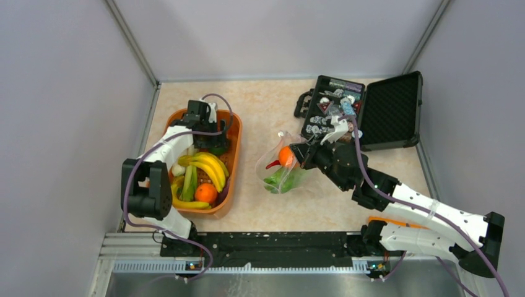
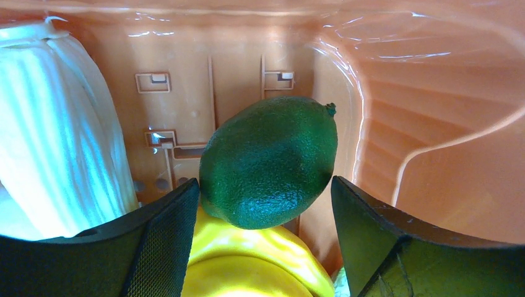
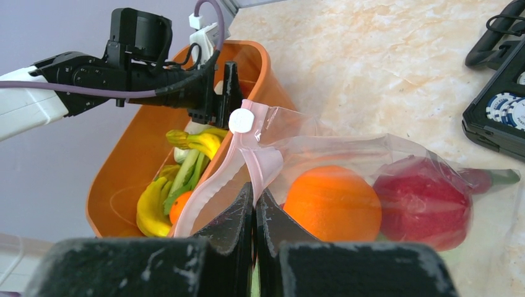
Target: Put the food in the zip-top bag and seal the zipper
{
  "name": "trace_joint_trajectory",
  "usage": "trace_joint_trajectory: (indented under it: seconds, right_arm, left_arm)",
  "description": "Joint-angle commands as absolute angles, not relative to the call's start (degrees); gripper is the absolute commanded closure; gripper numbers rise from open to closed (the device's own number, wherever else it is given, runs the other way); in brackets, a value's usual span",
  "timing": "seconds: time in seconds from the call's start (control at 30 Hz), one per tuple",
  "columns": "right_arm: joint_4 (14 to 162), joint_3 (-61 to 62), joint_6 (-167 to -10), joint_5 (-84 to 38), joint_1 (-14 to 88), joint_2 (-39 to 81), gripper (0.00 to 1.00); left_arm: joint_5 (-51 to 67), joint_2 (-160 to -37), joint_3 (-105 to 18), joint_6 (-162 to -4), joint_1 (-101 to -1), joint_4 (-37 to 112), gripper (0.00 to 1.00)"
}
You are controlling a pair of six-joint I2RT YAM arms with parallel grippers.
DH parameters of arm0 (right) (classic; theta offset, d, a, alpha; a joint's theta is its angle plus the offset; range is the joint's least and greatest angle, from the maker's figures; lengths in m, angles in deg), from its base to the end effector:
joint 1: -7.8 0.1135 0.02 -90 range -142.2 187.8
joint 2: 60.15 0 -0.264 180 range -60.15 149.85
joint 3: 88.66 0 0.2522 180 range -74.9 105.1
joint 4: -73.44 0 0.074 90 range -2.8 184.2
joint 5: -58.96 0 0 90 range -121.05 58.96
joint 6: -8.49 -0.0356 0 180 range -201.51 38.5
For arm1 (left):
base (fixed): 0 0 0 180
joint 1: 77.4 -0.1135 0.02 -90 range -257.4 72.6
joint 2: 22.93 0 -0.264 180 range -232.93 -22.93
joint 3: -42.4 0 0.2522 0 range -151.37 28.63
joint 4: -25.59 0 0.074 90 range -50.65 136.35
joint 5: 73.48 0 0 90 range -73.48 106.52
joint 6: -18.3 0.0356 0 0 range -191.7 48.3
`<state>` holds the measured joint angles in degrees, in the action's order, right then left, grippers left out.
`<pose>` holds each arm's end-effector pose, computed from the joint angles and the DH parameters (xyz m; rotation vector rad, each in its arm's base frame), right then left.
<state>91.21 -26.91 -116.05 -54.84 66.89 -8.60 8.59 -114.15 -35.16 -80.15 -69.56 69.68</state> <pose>0.1200 0.1725 0.3509 -0.0561 1.7676 0.8599 0.3252 -0.0497 0.2255 0.0381 2.5897 -0.2837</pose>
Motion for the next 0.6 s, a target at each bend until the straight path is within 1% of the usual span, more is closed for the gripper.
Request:
trace_joint_trajectory:
  seconds: [0.0,0.2,0.27,0.33,0.37,0.53,0.57]
  right_arm:
    - [87.77,-25.54,-115.82,-54.69,66.30,-8.68,1.00]
    - [87.60,-25.51,-115.83,-54.44,66.23,-8.58,1.00]
    - [87.64,-25.44,-115.87,-54.46,66.23,-8.56,1.00]
    - [87.64,-25.50,-115.94,-54.50,66.17,-8.66,1.00]
    - [87.57,-25.53,-115.95,-54.58,66.19,-8.69,1.00]
    - [87.95,-25.42,-115.81,-54.62,66.22,-8.81,1.00]
    - [88.05,-25.42,-115.86,-54.72,66.19,-8.94,1.00]
  left_arm:
    - [8.78,-113.27,-34.35,-80.31,-69.31,68.63,0.21]
    - [6.62,-115.27,-35.33,-79.79,-69.31,67.55,0.19]
    - [5.69,-115.19,-35.20,-79.83,-69.23,66.29,0.20]
    - [4.84,-115.15,-35.01,-79.79,-69.29,65.08,0.23]
    - [4.66,-115.44,-35.20,-79.85,-69.31,65.21,0.27]
    - [4.64,-114.68,-34.66,-80.49,-69.23,66.00,0.57]
    - [4.73,-113.51,-33.99,-80.94,-69.29,65.61,0.61]
